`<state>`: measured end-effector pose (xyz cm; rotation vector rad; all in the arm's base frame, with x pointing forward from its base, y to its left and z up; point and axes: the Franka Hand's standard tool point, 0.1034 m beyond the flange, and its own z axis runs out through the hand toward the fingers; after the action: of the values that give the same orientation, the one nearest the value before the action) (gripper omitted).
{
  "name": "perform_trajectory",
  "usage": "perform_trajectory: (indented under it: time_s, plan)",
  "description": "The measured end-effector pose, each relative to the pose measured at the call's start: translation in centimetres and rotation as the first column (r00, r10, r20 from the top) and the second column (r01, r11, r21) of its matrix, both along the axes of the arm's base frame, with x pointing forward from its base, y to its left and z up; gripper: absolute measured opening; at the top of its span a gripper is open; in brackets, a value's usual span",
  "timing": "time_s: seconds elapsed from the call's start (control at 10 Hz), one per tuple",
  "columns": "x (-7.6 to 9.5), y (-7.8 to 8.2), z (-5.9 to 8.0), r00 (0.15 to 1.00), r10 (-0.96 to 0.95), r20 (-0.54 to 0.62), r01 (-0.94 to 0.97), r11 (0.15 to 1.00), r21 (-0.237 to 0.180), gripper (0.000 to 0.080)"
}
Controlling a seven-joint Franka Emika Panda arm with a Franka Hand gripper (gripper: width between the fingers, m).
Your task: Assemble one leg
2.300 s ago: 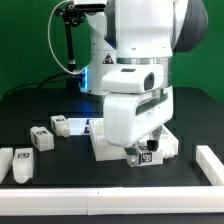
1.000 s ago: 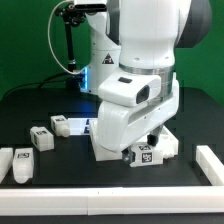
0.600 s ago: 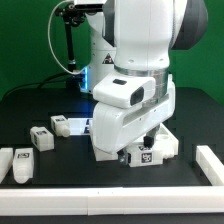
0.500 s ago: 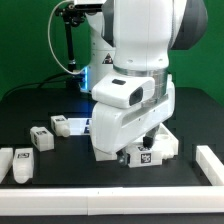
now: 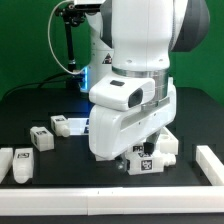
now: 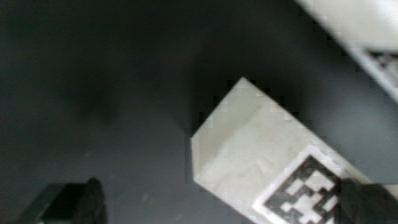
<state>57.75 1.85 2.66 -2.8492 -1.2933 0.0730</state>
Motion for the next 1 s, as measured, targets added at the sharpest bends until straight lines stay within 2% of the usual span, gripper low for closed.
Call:
perform_trajectory:
  time_s: [0.2, 0.4, 0.5, 0.7, 1.0]
  plan:
    - [0.6, 0.3, 0.5, 1.0, 0.007, 0.013, -0.007, 1.0, -0.001, 0.0649]
    - [0.4, 0.2, 0.3, 1.0, 0.005, 0.009, -0.005, 1.0, 0.0, 0.0649]
    - [0.2, 0.3, 0.3, 1.0, 0.003, 0.008, -0.003, 1.0, 0.0, 0.0649]
    - [-1.8, 0.1, -0.1, 1.0, 0.0, -0.017, 0.0, 1.0, 0.001, 0.0649]
    - [-1.9, 0.0, -0.1, 1.0, -0.006, 0.006, 0.006, 1.0, 0.002, 0.0649]
